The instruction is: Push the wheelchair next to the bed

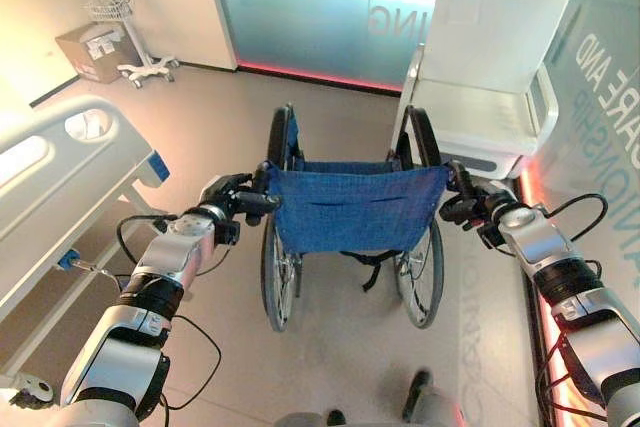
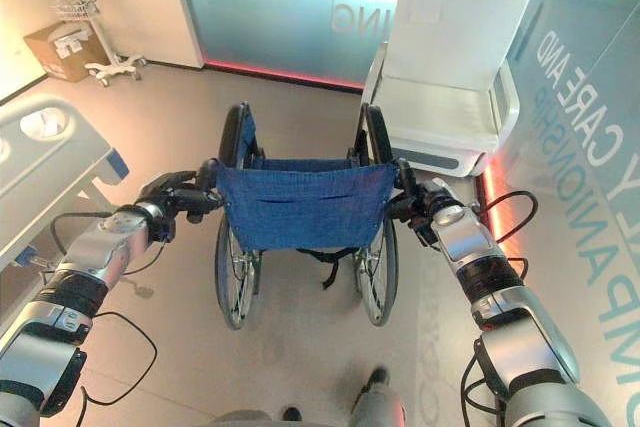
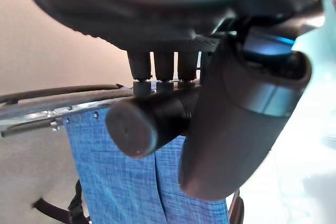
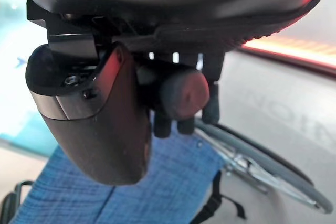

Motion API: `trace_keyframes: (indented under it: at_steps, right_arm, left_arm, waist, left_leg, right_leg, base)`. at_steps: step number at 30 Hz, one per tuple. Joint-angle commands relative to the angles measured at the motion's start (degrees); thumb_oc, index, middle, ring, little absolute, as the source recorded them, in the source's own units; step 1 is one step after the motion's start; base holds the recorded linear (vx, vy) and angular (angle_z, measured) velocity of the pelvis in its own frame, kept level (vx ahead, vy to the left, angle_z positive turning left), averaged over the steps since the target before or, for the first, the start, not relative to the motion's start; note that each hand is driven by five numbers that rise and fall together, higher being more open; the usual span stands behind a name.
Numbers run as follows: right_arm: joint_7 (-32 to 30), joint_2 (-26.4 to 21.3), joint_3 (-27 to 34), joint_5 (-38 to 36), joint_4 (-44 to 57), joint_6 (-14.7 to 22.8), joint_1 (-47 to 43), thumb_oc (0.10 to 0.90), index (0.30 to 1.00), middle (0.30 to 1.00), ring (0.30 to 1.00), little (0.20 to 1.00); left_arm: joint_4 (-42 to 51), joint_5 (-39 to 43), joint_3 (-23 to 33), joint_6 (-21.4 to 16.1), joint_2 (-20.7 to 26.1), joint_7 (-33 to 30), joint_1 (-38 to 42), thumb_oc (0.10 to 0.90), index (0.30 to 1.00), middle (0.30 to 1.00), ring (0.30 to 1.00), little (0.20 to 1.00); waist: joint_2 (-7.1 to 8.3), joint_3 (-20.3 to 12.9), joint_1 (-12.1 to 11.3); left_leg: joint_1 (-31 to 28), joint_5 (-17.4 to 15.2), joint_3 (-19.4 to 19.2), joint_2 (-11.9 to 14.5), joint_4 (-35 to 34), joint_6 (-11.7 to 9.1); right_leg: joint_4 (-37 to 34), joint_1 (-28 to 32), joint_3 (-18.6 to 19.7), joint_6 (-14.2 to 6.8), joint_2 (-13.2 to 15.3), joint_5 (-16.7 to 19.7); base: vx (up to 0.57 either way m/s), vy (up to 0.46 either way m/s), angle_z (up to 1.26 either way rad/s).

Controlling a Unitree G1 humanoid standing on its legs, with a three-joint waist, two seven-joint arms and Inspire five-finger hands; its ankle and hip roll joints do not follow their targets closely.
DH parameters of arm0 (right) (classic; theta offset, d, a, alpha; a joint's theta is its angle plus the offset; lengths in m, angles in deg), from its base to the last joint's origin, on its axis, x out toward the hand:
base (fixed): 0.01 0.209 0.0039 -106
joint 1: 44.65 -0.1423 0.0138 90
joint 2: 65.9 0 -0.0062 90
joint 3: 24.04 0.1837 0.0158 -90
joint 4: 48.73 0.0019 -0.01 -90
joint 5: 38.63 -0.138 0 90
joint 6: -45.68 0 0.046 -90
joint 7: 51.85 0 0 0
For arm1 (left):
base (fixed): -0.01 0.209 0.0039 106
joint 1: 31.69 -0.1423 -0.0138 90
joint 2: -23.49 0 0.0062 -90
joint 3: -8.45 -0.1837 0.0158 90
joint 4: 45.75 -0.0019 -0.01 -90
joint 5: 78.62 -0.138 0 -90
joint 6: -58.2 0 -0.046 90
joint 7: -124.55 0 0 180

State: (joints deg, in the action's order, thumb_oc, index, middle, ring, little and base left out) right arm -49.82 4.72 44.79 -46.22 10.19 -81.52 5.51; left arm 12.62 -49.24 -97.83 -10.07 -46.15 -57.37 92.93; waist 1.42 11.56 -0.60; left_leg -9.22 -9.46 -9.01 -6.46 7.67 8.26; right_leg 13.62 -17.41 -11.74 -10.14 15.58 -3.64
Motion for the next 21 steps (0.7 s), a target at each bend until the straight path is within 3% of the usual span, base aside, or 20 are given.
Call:
trace_keyframes:
  at_steps: [1,2,3,4,7,8,10,13,16,17,20,21]
  right_arm:
    - [-0.87,-7.55,-5.79,6.70,-0.96,6.01,-1.65,0.400,0.300,0.300,0.300,0.300]
    - [0.07,-7.76,-6.30,6.89,-1.49,6.10,-2.06,0.400,0.300,0.300,0.300,0.300]
    - [0.07,-7.73,-6.31,6.89,-1.50,6.10,-2.09,0.400,0.300,0.300,0.300,0.300]
    - [1.74,-8.28,-7.56,7.30,-1.92,6.83,-2.88,0.400,0.300,0.300,0.300,0.300]
    - [3.55,-9.17,-8.75,9.26,-3.79,9.62,-3.87,0.400,0.300,0.300,0.300,0.300]
    - [3.81,-9.85,-8.87,10.56,-4.83,11.31,-3.76,0.400,0.300,0.300,0.300,0.300]
    - [3.28,-10.58,-8.70,10.72,-5.74,12.40,-3.55,0.400,0.300,0.300,0.300,0.300]
    - [2.89,-10.39,-8.89,10.87,-7.08,14.00,-4.82,0.400,0.300,0.300,0.300,0.300]
    - [1.57,-9.08,-9.83,10.36,-6.71,12.92,-5.60,0.400,0.300,0.300,0.300,0.300]
    - [1.14,-8.76,-10.01,10.54,-6.35,12.99,-5.74,0.400,0.300,0.300,0.300,0.300]
    - [2.65,-9.44,-10.15,11.63,-7.45,15.28,-7.21,0.400,0.300,0.300,0.300,0.300]
    - [2.60,-9.50,-10.42,11.49,-9.10,17.05,-7.83,0.400,0.300,0.300,0.300,0.300]
  left_arm:
    - [-3.76,-8.26,-3.00,-3.65,1.88,-0.53,-2.09,0.400,0.300,0.300,0.300,0.300]
    - [-3.53,-7.71,-2.38,-3.10,1.51,-0.62,-3.12,0.400,0.300,0.300,0.300,0.300]
    - [-3.51,-7.71,-2.36,-3.09,1.55,-0.63,-3.14,0.400,0.300,0.300,0.300,0.300]
    - [-2.11,-7.46,-1.85,-1.65,1.30,-0.57,-4.87,0.400,0.300,0.300,0.300,0.300]
    - [-1.07,-7.07,-1.70,-1.88,0.05,-2.41,-6.50,0.400,0.300,0.300,0.300,0.300]
    - [-0.25,-6.62,-2.14,-2.40,-0.59,-3.03,-7.31,0.400,0.300,0.300,0.300,0.300]
    - [0.53,-6.70,-2.87,-2.74,-1.04,-2.83,-7.72,0.400,0.300,0.300,0.300,0.300]
    - [0.86,-7.20,-3.23,-3.52,-1.62,-3.27,-8.08,0.400,0.300,0.300,0.300,0.300]
    - [1.67,-7.97,-2.99,-3.99,-2.13,-3.46,-9.11,0.400,0.300,0.300,0.300,0.300]
    - [2.54,-8.42,-3.01,-4.18,-2.36,-3.80,-9.90,0.400,0.300,0.300,0.300,0.300]
    - [3.87,-8.81,-1.76,-4.49,-1.88,-4.10,-10.91,0.400,0.300,0.300,0.300,0.300]
    - [3.83,-8.44,-1.03,-4.68,-1.42,-3.93,-10.92,0.400,0.300,0.300,0.300,0.300]
  waist:
    - [0.81,0.60,-0.45]
    - [0.80,-0.23,-0.72]
    - [0.95,-0.40,-0.62]
    - [0.93,-1.34,-1.04]
    - [0.84,-2.64,-0.98]
    - [0.84,-3.00,-1.44]
    - [1.02,-2.27,-2.36]
    - [0.52,0.25,-4.91]
    - [-1.05,0.91,-7.06]
    - [-2.11,0.78,-8.44]
    - [-2.73,0.94,-9.69]
    - [-2.65,0.59,-9.71]
  left_leg:
    - [6.47,-6.77,0.74,1.85,12.77,-5.12]
    - [5.88,-7.70,0.72,3.29,15.36,-5.75]
    - [6.11,-7.52,0.76,3.14,15.29,-5.73]
    - [5.83,-4.57,0.38,5.85,20.41,-7.56]
    - [4.71,0.32,-0.51,8.79,24.61,-9.89]
    - [7.35,4.94,-1.18,10.14,28.36,-11.40]
    - [12.04,7.49,-1.60,11.31,29.07,-12.00]
    - [17.53,9.09,-1.20,8.38,22.32,-11.75]
    - [20.55,15.80,-1.37,8.34,7.00,-12.81]
    - [22.95,20.55,0.43,8.90,-2.21,-13.78]
    - [23.49,20.91,1.20,9.03,-6.84,-13.42]
    - [22.19,18.78,-0.04,8.24,-5.57,-13.07]
  right_leg:
    - [-4.54,6.50,-1.02,0.79,-1.37,11.21]
    - [-2.02,6.96,-1.43,1.23,-2.38,9.09]
    - [-2.05,6.74,-1.44,1.24,-2.23,9.17]
    - [-1.09,8.22,-2.94,2.93,-3.92,6.92]
    - [-1.94,10.22,-5.55,5.29,-5.65,4.90]
    - [-2.86,12.83,-7.25,7.09,-7.08,3.00]
    - [-3.68,15.78,-8.30,8.05,-7.89,1.51]
    - [-4.88,21.22,-7.13,7.78,-10.05,-0.37]
    - [-6.25,24.30,-7.09,7.82,-12.95,-1.39]
    - [-7.51,25.75,-5.71,7.57,-14.31,-1.36]
    - [-5.73,26.29,-5.08,7.27,-14.07,-3.15]
    - [-3.48,26.38,-5.65,7.11,-13.56,-5.49]
  base:
    - [0.48,-0.337,0.37]
    - [0.37,-0.260,0.51]
    - [0.54,-0.333,0.51]
    - [0.43,-0.252,0.46]
    - [0.50,-0.254,0.06]
    - [0.38,-0.199,0.10]
    - [0.38,-0.174,0.17]
    - [0.41,-0.068,0.17]
    - [0.48,0.022,0.00]
    - [0.53,0.087,-0.22]
    - [0.48,0.133,-0.45]
    - [0.44,0.167,-0.45]
